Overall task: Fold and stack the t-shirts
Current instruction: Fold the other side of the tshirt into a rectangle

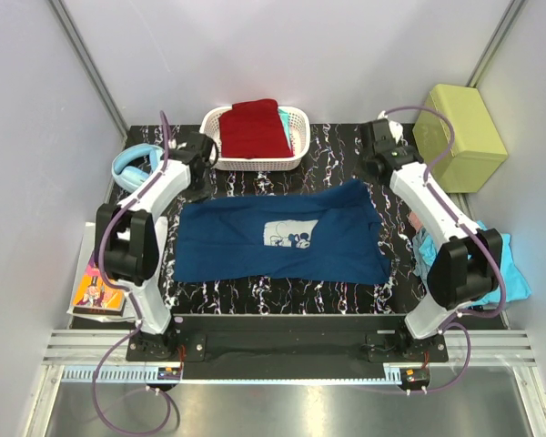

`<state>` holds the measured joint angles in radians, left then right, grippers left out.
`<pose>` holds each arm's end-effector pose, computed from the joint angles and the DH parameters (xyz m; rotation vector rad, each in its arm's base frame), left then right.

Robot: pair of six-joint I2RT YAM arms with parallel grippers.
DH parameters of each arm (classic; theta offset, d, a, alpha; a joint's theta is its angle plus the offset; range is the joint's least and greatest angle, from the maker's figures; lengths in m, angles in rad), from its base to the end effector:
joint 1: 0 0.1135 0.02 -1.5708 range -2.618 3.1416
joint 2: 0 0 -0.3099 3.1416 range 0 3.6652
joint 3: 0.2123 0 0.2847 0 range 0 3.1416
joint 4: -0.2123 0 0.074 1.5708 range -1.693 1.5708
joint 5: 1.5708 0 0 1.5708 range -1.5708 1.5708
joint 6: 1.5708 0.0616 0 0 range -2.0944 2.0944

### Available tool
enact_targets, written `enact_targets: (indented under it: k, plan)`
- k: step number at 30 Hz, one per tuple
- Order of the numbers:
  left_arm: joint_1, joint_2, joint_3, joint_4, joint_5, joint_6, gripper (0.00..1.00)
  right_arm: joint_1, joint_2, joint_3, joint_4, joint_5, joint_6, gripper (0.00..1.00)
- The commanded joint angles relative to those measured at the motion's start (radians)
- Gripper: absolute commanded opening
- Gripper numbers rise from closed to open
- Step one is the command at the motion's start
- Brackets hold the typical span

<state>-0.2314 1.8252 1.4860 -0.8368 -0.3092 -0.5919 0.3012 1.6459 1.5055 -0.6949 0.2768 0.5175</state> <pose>0.4242 -0.0807 0.2549 -0.5573 2.5966 0.1667 0.4029 0.1075 0.3442 0.3810 2.3349 0.0604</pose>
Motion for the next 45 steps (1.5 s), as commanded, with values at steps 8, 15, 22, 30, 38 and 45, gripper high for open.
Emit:
enact_targets:
  k: [8, 15, 22, 30, 38, 45]
  plan:
    - [-0.009, -0.257, -0.245, -0.01, -0.097, -0.059, 0.0, 0.041, -0.192, -0.218, -0.003, 0.048, 0.055, 0.0]
    - [-0.02, -0.346, -0.3, -0.021, -0.103, -0.065, 0.0, 0.049, -0.279, -0.292, -0.035, 0.061, 0.081, 0.0]
    - [-0.042, -0.356, -0.363, -0.022, -0.102, -0.078, 0.0, 0.053, -0.331, -0.379, -0.061, 0.064, 0.121, 0.0]
    - [-0.059, -0.288, -0.386, -0.022, -0.096, -0.085, 0.0, 0.053, -0.316, -0.462, -0.066, 0.004, 0.171, 0.0]
    - [-0.059, -0.238, -0.421, -0.022, -0.07, -0.086, 0.0, 0.055, -0.298, -0.505, -0.089, -0.059, 0.217, 0.0]
    - [-0.059, -0.227, -0.443, -0.033, -0.074, -0.088, 0.0, 0.055, -0.307, -0.518, -0.156, -0.067, 0.242, 0.0]
